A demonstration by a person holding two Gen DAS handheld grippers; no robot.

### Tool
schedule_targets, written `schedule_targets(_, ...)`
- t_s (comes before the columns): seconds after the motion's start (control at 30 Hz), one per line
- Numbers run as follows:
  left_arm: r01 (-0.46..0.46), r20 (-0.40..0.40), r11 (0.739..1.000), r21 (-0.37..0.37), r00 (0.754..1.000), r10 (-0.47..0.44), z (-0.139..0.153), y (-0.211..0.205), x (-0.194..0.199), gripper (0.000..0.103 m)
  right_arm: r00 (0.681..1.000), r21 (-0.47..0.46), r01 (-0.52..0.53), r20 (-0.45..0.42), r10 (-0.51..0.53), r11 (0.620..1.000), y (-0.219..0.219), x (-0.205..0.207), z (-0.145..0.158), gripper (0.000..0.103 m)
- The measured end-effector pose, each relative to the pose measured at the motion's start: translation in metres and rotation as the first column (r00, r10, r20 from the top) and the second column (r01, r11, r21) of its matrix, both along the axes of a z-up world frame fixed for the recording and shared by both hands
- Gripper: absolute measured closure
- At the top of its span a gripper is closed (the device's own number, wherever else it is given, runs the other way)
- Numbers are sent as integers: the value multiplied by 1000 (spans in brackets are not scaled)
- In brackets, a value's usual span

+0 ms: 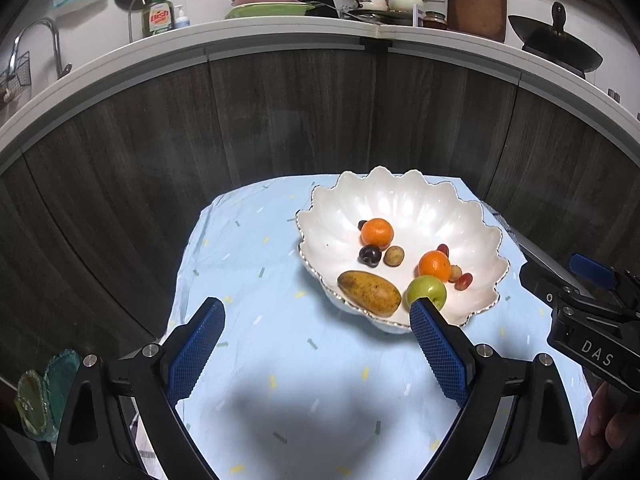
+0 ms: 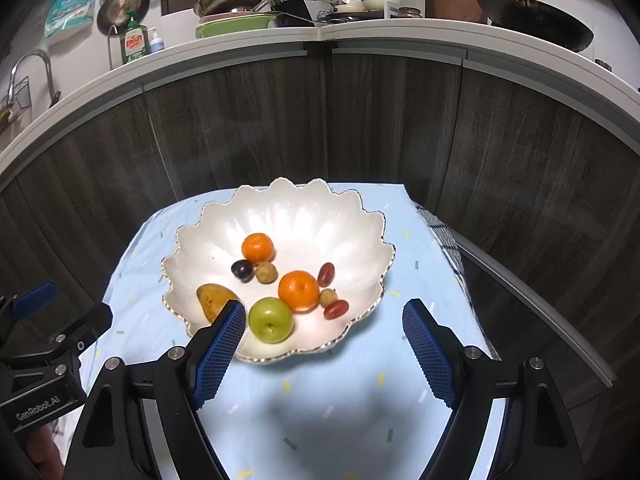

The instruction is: Organize fruits

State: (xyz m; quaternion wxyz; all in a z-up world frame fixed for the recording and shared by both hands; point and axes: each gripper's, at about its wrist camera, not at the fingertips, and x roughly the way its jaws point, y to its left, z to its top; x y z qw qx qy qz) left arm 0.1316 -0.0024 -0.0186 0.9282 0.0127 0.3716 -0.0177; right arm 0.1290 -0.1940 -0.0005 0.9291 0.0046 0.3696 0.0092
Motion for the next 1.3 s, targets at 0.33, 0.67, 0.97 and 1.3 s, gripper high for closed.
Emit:
schedule_targets(0.33, -10, -1, 1000, 7, 1000, 10, -6, 5, -22, 8, 1000, -22, -6, 6, 6, 1000, 6, -26, -4, 22)
schedule_targets(0.67, -26, -8, 1000, 11, 1000, 26, -17, 11, -45, 8, 1000, -22, 1, 10, 0, 1000, 9, -55, -11, 22)
schedule_targets(0.97, -27, -33, 1000, 12, 999, 28, -27, 14, -57, 8, 1000, -6, 10, -17, -10, 1000, 8, -64, -22, 22)
schedule_targets(1.3, -31, -37, 999, 11, 999, 31, -27, 15, -61, 8, 999, 16, 17, -35, -16, 1000, 4, -69, -28, 22)
